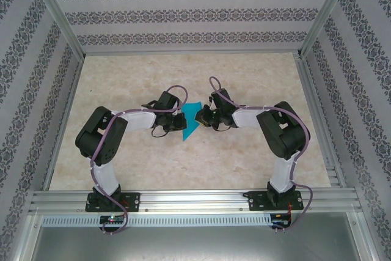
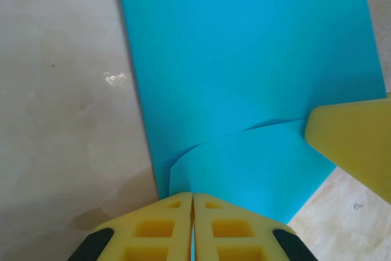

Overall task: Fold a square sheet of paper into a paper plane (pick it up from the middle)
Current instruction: Fourth fold the wing at the center of the table.

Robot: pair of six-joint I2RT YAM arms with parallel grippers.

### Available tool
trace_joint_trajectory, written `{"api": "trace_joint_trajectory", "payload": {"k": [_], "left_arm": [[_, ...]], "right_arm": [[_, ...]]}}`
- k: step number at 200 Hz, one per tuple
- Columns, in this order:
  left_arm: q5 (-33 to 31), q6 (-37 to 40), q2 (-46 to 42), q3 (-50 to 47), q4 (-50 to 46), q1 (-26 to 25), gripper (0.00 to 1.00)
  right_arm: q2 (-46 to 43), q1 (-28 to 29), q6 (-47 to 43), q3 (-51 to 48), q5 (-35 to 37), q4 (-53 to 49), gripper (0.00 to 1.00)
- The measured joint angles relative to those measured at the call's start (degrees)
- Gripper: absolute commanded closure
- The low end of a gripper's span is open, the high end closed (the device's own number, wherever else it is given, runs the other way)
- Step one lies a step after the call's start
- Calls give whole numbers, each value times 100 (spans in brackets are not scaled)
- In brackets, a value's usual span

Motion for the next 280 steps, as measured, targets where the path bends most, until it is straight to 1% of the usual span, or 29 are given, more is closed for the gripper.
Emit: {"api": "trace_joint_trajectory", "payload": {"k": [17, 48, 74, 94, 127, 149, 173, 210, 236, 260, 280], "left_arm": [[-24, 4, -37, 24, -66, 0, 83], [-70, 87, -367, 35, -289, 0, 68], [-39, 304, -848, 37, -289, 0, 56], [42, 533, -1167, 33, -219, 0, 50], [229, 916, -1475, -90, 125, 0, 47], [286, 1128, -1556, -269, 376, 0, 44], [308, 1349, -1591, -479, 619, 0, 41], [350, 1628, -1589, -796, 1093, -46, 39], [343, 1908, -1556, -1064, 1565, -264, 38], [273, 2249, -1423, -1388, 2107, -538, 40], [212, 2474, -1285, -1738, 2634, -643, 42]], "right_arm": [[22, 0, 35, 0, 2, 11, 99], [-153, 0, 20, -26, 238, -127, 100], [-793, 0, -35, -94, 723, -516, 100], [-1373, 7, -39, -94, 1191, -857, 100], [-1996, 155, 203, -83, 1923, -1478, 100], [-2055, 369, 310, 83, 2332, -1974, 100], [-2033, 522, 442, 240, 2549, -2221, 99], [-1707, 535, 671, 341, 2581, -2236, 99], [-1379, 535, 892, 326, 2505, -2090, 99], [-1191, 535, 1121, 313, 2343, -1945, 99], [-1117, 535, 1276, 313, 2208, -1869, 99]]}}
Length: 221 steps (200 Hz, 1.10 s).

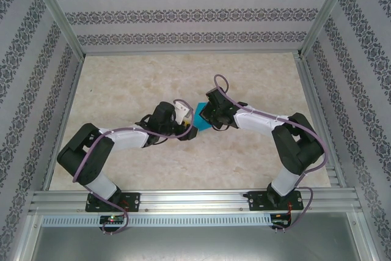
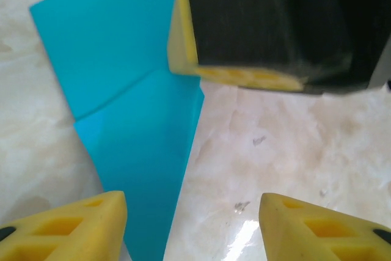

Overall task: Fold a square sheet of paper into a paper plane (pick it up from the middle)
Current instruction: Fourth fold the wing at the center of the table.

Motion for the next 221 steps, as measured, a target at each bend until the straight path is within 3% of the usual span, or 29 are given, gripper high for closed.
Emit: {"api": "trace_joint_trajectory", "payload": {"k": [49, 94, 130, 174, 221], "left_arm": [[-157, 494, 376, -184, 575, -76, 46], [-367, 885, 479, -181, 791, -151, 62], [-428, 1027, 542, -181, 940, -151, 77], [-424, 1023, 551, -184, 997, -151, 83], [-417, 632, 562, -291, 1121, -149, 90]], "right_arm": [[87, -2, 319, 2, -275, 83, 98], [101, -24, 485, 7, -433, 83, 93], [101, -52, 586, 9, -575, 87, 80], [72, -264, 407, -22, -796, 269, 52], [-542, -669, -505, -638, -1010, 935, 50]]}}
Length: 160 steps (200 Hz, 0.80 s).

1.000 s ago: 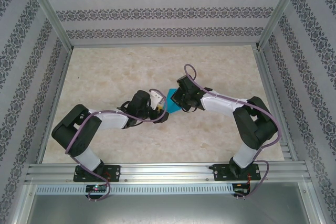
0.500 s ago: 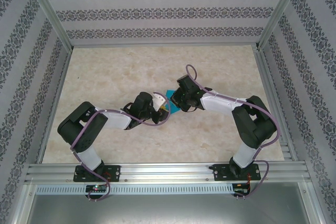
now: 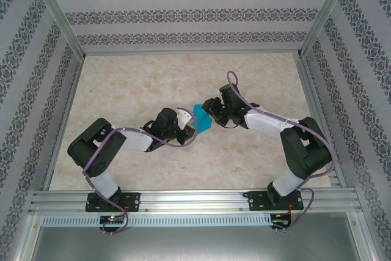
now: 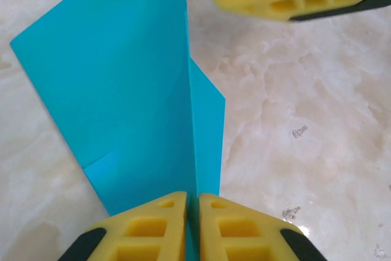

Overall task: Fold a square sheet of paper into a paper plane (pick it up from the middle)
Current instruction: Fourth fold the wing at the center of the table.

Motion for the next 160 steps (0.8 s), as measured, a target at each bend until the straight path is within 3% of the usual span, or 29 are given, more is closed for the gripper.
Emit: {"api": "trace_joint_trajectory", "payload": {"k": [79, 160], "left_arm": [[680, -1832, 195, -166, 588, 483, 92], [1331, -3077, 518, -166, 890, 868, 93]], "right_arm": [[227, -55, -940, -612, -857, 1320, 55], [970, 20, -1108, -330, -1226, 1506, 54]]}}
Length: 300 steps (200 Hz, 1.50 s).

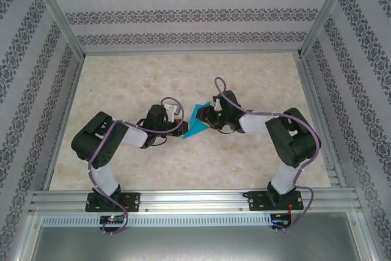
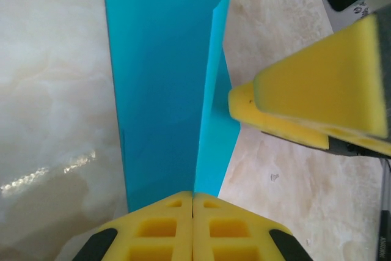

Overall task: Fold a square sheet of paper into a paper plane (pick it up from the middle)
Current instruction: Fourth fold the wing at the center of the table.

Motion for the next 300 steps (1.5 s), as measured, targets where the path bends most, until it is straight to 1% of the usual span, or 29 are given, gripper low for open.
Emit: {"api": "trace_joint_trajectory", "payload": {"k": [49, 87, 125, 151, 179, 192, 214, 242, 272, 300], "left_arm": [[203, -365, 210, 0, 61, 140, 92], [262, -553, 254, 0, 79, 190, 92], [330, -614, 264, 2, 105, 249, 91], [378, -612, 264, 28, 101, 262, 89], [463, -608, 264, 122, 98, 262, 84], [498, -592, 264, 168, 96, 262, 80], [494, -540, 262, 201, 52, 262, 71], [490, -393, 219, 219, -142, 262, 65], [358, -238, -13, 243, -555, 286, 61], [142, -149, -431, 245, -1032, 339, 61]], "right_arm": [[247, 28, -81, 240, -13, -85, 53], [385, 37, -96, 391, -7, -269, 50], [487, 76, -186, 544, 94, -599, 45], [542, 105, -214, 710, 234, -887, 44], [575, 153, -216, 890, 455, -1202, 43], [590, 190, -208, 966, 560, -1338, 43], [608, 227, -181, 1054, 706, -1502, 44], [647, 264, -111, 1158, 831, -1665, 44], [688, 291, -11, 1281, 927, -1853, 43], [730, 337, 15, 1412, 1049, -2052, 44]]}}
